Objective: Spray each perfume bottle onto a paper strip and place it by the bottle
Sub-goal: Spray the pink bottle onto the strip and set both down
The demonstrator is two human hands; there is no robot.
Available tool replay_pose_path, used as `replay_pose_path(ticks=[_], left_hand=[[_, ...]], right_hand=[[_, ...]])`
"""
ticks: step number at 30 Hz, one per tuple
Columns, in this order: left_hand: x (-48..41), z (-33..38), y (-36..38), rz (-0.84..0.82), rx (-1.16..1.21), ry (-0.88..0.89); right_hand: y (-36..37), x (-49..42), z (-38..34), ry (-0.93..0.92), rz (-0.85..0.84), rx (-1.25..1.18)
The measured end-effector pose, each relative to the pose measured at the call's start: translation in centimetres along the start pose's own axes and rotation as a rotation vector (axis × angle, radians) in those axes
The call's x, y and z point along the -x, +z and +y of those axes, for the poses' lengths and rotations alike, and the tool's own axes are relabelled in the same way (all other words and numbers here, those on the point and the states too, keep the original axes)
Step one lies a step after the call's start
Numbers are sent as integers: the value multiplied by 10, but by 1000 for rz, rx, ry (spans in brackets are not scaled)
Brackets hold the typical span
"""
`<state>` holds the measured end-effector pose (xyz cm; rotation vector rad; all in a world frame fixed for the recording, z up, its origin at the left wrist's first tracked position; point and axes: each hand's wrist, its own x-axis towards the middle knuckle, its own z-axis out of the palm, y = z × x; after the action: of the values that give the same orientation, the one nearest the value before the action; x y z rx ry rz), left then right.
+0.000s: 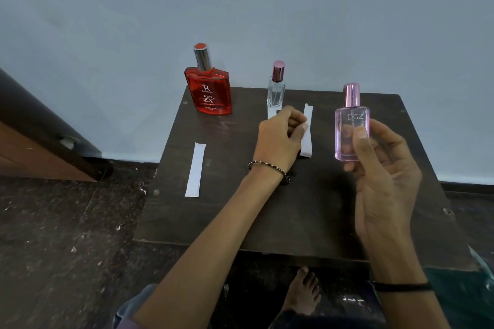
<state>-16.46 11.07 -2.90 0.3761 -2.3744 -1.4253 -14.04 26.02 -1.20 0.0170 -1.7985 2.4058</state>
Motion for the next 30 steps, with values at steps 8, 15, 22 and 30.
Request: replay_pose_path(ticks=[8, 15, 22, 30], left_hand=[[-10, -1, 18, 89, -99, 70], [-8, 1, 11, 25, -223, 155], [8, 5, -9, -27, -429, 272], [33, -8, -10, -41, -821, 486]], right_hand=[[-6, -1, 0, -8, 3, 6], [-6, -1, 0, 3, -5, 8], [-4, -1, -2, 8, -13, 72], [-4, -3, 0, -1, -7, 134]])
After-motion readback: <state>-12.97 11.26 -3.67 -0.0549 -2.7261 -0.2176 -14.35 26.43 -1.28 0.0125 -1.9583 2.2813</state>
